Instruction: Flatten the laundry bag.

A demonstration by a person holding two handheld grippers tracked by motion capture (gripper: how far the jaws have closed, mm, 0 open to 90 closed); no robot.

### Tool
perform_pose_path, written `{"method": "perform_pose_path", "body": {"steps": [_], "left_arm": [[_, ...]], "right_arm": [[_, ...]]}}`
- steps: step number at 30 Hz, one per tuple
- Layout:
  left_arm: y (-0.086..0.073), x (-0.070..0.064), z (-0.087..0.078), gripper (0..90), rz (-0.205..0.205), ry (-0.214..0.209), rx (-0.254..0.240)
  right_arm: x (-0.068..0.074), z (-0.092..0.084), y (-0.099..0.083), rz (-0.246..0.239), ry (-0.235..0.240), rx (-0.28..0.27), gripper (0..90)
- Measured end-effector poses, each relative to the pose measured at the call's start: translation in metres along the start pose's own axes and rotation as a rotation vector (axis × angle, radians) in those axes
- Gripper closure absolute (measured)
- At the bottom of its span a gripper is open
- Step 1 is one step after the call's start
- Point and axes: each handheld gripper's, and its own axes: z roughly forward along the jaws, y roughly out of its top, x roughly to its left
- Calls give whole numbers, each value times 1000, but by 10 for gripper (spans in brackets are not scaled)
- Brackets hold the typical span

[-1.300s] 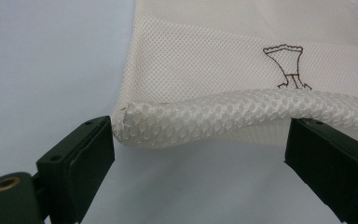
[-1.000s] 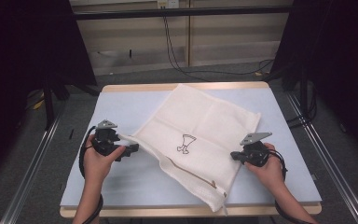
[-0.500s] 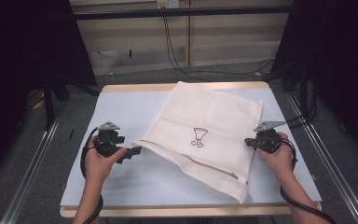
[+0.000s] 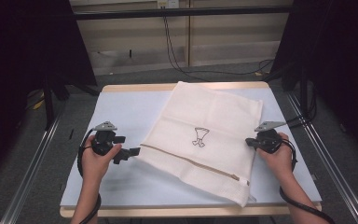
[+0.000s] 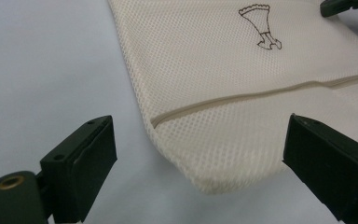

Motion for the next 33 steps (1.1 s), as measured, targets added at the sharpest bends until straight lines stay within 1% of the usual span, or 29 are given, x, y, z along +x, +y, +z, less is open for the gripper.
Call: {"method": "perform_pose_path", "body": {"steps": [3,4,6,7,8,9,10,11,12,13,14,15,17,18,19,20,21,22,23,24,25,26,27,28,29,30,31,32,33], "left_arm": [[-1,0,1,94,1,7,14],[-2,-1,4,93,1,12,12],[-2,-2,11,94,2,6,29],[-2,-2,11,94,2,6,29],[-1,-3,17,94,11,8,37],[-1,-4,20,93,15,13,42],[0,-4,24,93,20,15,41],[1,-4,28,91,21,24,42],[2,-3,32,91,13,24,46],[4,-3,36,91,11,22,47],[5,-2,40,90,18,28,44],[6,-1,44,90,20,24,42],[7,-1,53,96,28,60,56],[7,0,56,128,31,63,46],[7,1,60,154,26,74,49],[7,0,64,193,12,76,59],[7,1,66,223,24,84,64],[7,2,70,239,17,94,60],[8,3,72,242,26,101,72],[8,3,74,254,28,124,62],[9,4,77,289,27,115,66],[9,6,79,312,23,121,72],[9,6,82,331,10,131,64],[9,8,83,343,5,126,70],[9,10,84,343,-7,129,71],[8,11,86,361,-11,109,72],[8,11,87,421,-3,94,80],[8,11,87,419,-9,99,76],[9,10,88,418,-15,91,75]], "right_arm": [[1,0,-1,22,1,-1,877],[1,0,-1,24,-1,-4,840],[1,-1,-1,35,3,-6,795],[1,-1,-1,35,3,-6,795],[2,-2,-1,43,1,-12,754],[4,-4,-1,63,-3,-16,689],[5,-6,-2,67,-8,-20,668],[7,-8,-2,77,-3,-18,634],[8,-10,-3,89,-8,-20,603],[10,-11,-4,95,-7,-23,584],[11,-12,-5,90,0,-29,568],[13,-14,-6,105,3,-20,553],[16,-17,-8,112,11,-13,520],[18,-18,-8,118,17,-2,514],[19,-19,-9,108,24,0,514],[21,-19,-11,111,26,3,510],[23,-19,-13,109,30,10,501],[24,-20,-14,111,28,7,498],[25,-21,-16,115,24,2,497],[26,-22,-17,113,17,0,497],[26,-24,-17,124,11,-5,504],[26,-26,-17,149,7,-10,520],[26,-28,-17,153,-7,-4,512],[27,-30,-17,161,-18,7,502],[26,-30,-18,159,-22,2,501],[27,-30,-19,181,-21,21,498],[27,-29,-21,174,-23,26,496],[28,-27,-22,176,-20,38,497],[29,-24,-23,180,-19,47,507]]}}
